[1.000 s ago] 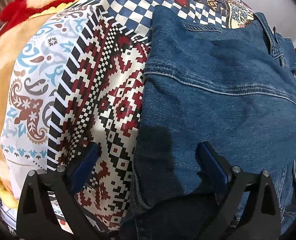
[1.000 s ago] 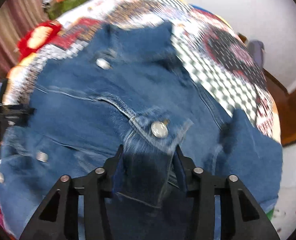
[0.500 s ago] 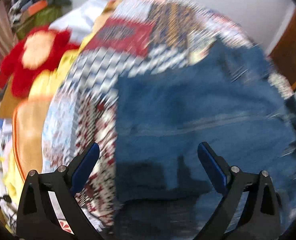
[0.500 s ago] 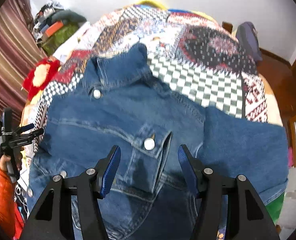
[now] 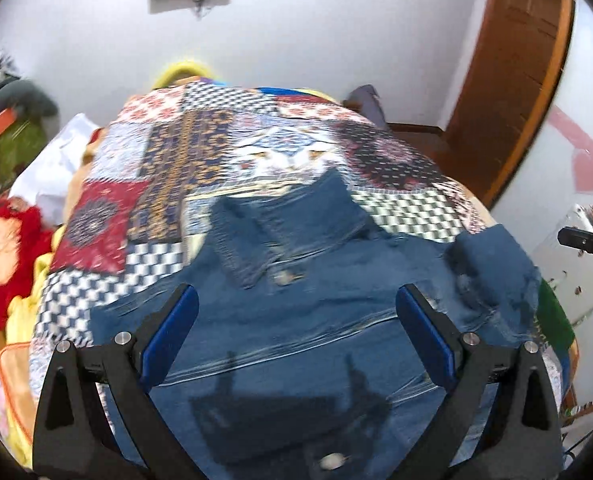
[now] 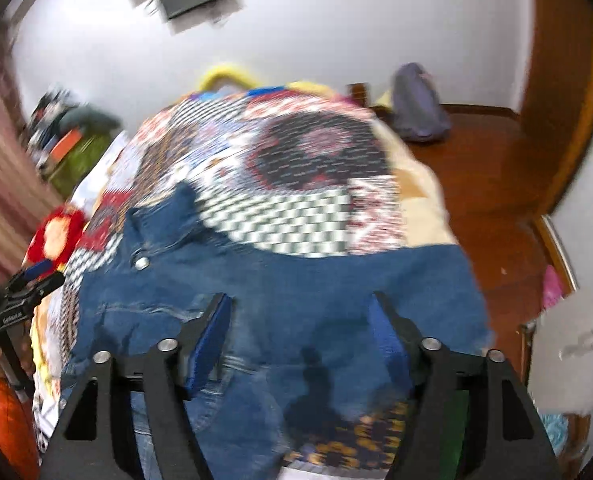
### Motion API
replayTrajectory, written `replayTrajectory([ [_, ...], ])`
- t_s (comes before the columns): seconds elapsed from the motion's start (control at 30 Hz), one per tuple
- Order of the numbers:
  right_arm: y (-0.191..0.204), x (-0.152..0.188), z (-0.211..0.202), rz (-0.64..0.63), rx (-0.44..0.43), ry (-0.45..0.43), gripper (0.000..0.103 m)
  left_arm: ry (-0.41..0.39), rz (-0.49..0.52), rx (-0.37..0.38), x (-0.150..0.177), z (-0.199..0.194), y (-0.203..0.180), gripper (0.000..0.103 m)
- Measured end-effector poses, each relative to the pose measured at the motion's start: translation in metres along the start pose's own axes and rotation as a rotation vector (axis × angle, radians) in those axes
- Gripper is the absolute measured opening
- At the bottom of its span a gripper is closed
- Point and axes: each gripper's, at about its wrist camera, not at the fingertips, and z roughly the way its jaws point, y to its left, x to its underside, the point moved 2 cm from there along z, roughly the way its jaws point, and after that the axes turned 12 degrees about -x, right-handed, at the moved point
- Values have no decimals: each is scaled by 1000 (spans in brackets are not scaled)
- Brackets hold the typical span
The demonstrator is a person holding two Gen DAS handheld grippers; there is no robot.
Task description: Fold large clothes
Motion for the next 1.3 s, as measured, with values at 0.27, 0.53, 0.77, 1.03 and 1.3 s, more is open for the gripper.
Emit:
replayTrajectory([
  [0.27,-93,42,-24,220,19,15,74,153,36,47,14,50,-45,100],
  [0.53,-169,79,2,496,-67,43,74,348,22,77,48,93,-55,100],
  [0.77,-201,77,29,587,-73,27,74,388,80,33,65,109,-73,100],
  [1.03,-205,51,52,583,-33,-42,66,375,120,19,68,114,-84,101],
  [1.3,-188,37,49,450,57,-61,19,377,116,11,62,111,-81,101],
])
